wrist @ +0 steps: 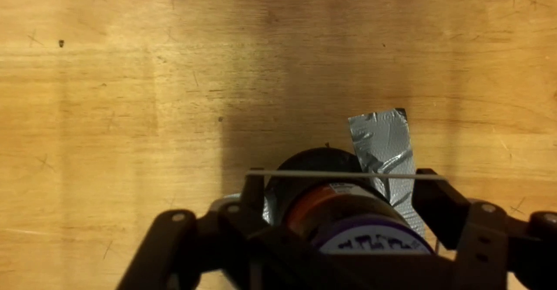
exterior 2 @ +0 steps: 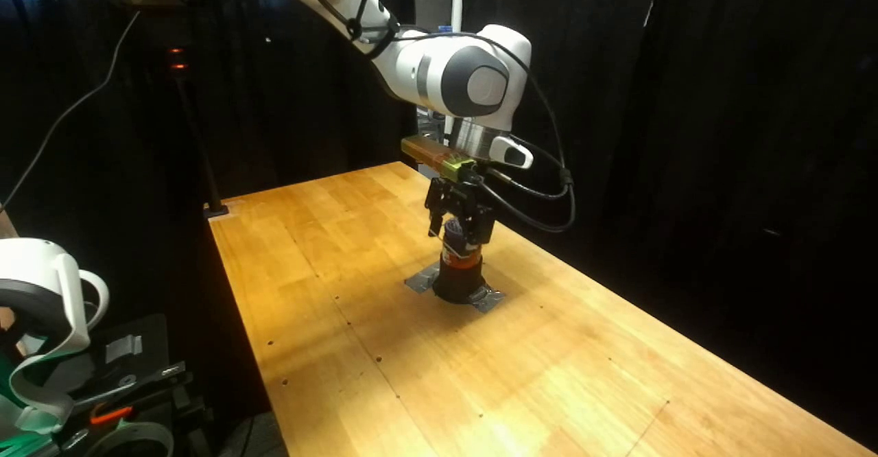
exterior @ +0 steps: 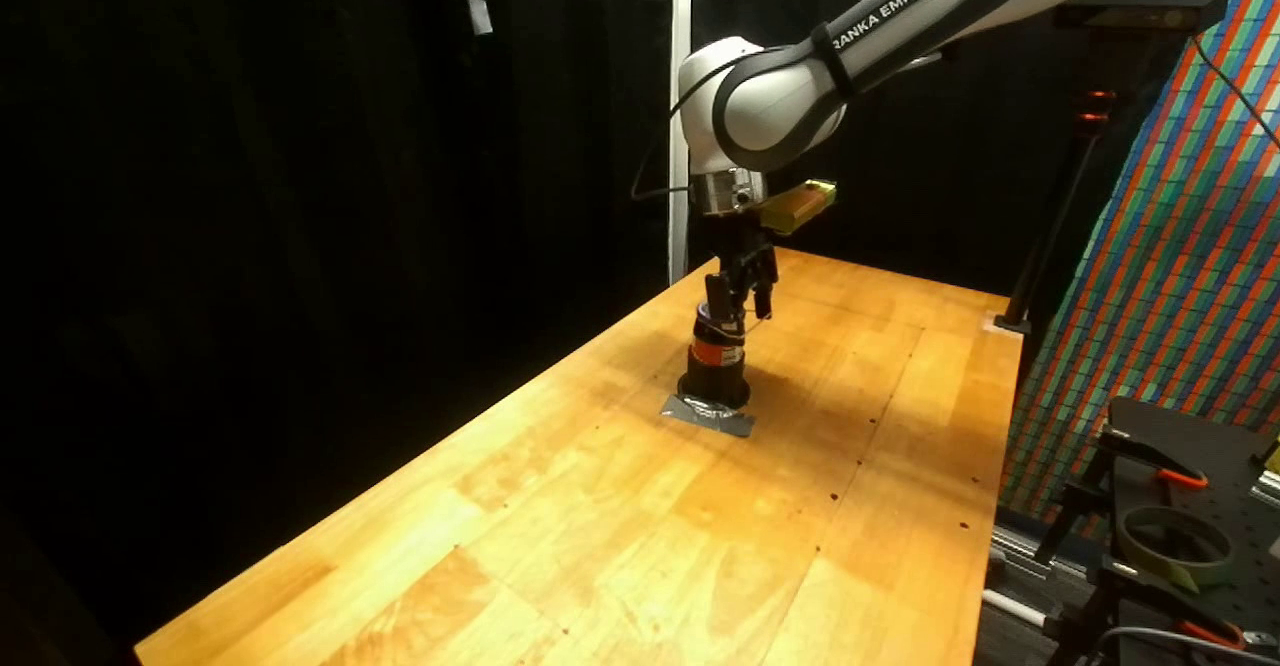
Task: Put the rubber band around the brown cup
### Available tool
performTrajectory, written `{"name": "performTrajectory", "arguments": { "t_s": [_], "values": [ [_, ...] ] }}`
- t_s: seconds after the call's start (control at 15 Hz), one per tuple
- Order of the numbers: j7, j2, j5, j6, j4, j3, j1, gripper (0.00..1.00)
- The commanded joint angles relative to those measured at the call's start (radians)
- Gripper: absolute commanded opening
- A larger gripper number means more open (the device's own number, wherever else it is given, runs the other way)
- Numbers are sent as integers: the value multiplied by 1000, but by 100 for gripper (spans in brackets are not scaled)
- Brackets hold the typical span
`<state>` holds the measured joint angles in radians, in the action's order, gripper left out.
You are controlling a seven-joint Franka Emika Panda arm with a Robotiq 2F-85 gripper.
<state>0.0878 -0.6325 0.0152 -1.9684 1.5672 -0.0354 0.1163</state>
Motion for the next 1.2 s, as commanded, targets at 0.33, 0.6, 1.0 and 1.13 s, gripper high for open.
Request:
{"name": "performTrajectory", "arguments": {
  "t_s": [0.33, 0.6, 1.0, 1.13],
  "values": [
    [-5, 167, -13, -279, 281, -6, -14, 20],
    [-37, 290, -19, -529, 463, -15, -28, 4],
    [-225, 418, -61, -929, 727, -73, -88, 7],
    [-371, 414, -154, -1040, 771, -158, -156, 7]
  ]
}}
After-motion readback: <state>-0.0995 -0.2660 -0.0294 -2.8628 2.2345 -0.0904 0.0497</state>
